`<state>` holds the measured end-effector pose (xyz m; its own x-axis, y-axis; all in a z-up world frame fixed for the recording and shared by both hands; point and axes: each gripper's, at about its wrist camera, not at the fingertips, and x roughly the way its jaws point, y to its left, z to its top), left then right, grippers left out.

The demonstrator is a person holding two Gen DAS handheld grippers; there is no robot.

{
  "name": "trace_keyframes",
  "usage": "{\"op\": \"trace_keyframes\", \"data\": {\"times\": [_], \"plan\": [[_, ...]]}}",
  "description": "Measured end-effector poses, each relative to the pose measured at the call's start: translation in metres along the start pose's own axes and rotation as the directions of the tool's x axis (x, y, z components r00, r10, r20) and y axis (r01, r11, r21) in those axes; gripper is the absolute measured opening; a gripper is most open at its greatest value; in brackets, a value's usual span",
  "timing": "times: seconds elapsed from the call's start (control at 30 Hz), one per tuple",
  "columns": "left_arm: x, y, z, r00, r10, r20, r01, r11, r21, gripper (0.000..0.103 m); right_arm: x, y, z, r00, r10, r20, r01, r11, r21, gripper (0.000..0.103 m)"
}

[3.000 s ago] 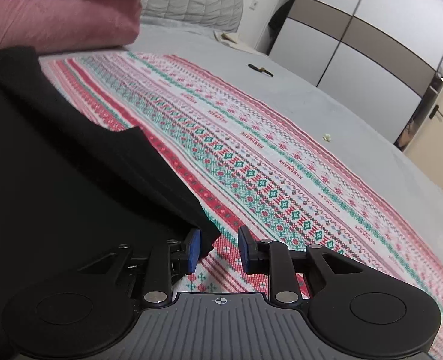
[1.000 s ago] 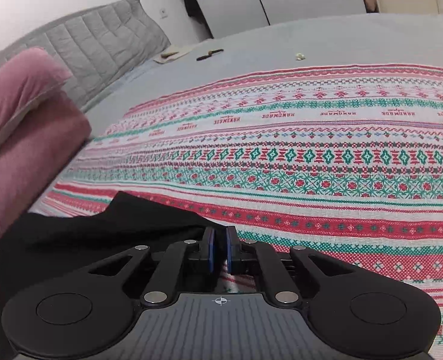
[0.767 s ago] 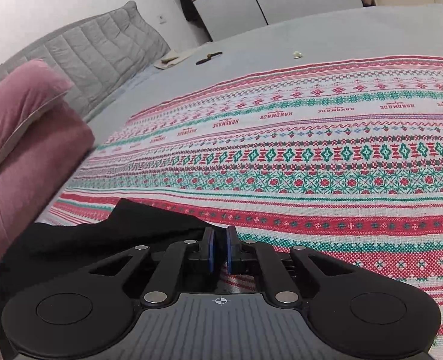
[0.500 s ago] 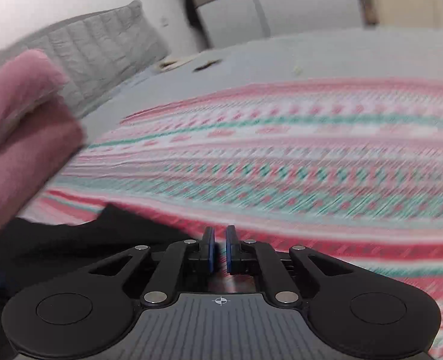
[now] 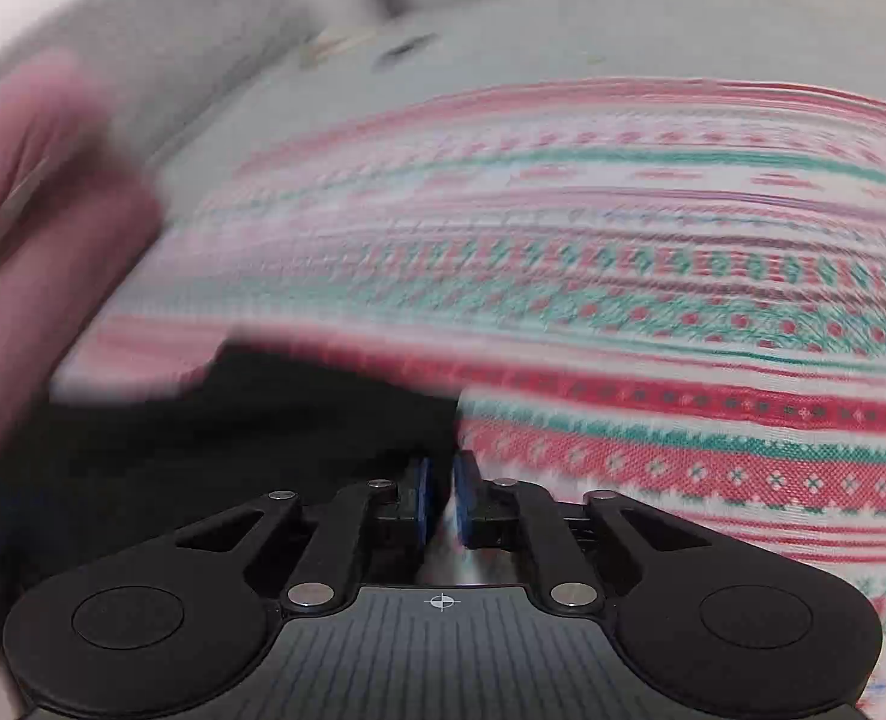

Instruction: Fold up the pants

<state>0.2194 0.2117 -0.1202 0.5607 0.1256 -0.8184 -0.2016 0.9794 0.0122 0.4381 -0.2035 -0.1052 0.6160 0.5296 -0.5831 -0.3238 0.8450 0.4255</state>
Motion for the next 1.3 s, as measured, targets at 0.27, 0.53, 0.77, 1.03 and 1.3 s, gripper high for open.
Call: {"op": "trace_keyframes", "data": {"times": [0.27, 0.53, 0.77, 1.03, 1.3], "plan": [[-0.032, 0.059, 0.007, 0.991, -0.059, 0.117, 0.081, 0.978, -0.192, 0.053, -0.037, 0.027, -0.009, 0.987, -0.151, 0.047, 0.15, 0.989, 0.012, 0.04], [-0.021, 0.066, -0.009, 0.997, 0.047, 0.066, -0.036, 0.987, -0.157, 0.053, -0.099, 0.106, -0.068, 0.99, -0.125, -0.062, 0.103, 0.956, -0.276, 0.057], [-0.033, 0.079, -0.022, 0.998, 0.007, 0.056, 0.003, 0.982, -0.191, 0.053, -0.089, 0.116, -0.141, 0.959, -0.193, -0.207, 0.104, 0.921, -0.377, 0.061], [-0.044, 0.135, -0.037, 0.99, -0.112, 0.084, 0.139, 0.842, -0.521, 0.069, -0.109, 0.059, -0.127, 0.972, -0.094, -0.217, 0.072, 0.992, -0.108, 0.08], [-0.029, 0.101, -0.036, 0.995, -0.087, 0.056, 0.103, 0.842, -0.53, 0.044, -0.112, 0.035, -0.122, 0.967, 0.053, -0.25, -0.019, 0.991, 0.136, 0.084]]}}
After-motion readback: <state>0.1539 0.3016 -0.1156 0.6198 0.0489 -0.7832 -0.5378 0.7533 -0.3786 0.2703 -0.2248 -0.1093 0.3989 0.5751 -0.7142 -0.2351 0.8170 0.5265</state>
